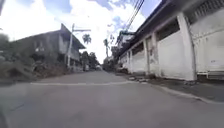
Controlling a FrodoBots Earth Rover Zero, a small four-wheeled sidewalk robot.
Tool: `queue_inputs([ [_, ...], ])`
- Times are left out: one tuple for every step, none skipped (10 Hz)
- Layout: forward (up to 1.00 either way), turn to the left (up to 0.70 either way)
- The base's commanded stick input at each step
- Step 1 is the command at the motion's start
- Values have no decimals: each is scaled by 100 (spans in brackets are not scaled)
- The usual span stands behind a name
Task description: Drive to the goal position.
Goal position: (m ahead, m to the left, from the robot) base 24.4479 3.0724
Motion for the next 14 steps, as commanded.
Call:
queue_inputs([
  [70,-15],
  [70,-5],
  [70,0],
  [70,0],
  [70,0],
  [70,0],
  [70,0],
  [70,-6],
  [70,-35],
  [70,-35],
  [70,-23],
  [70,-9],
  [70,0],
  [70,0],
])
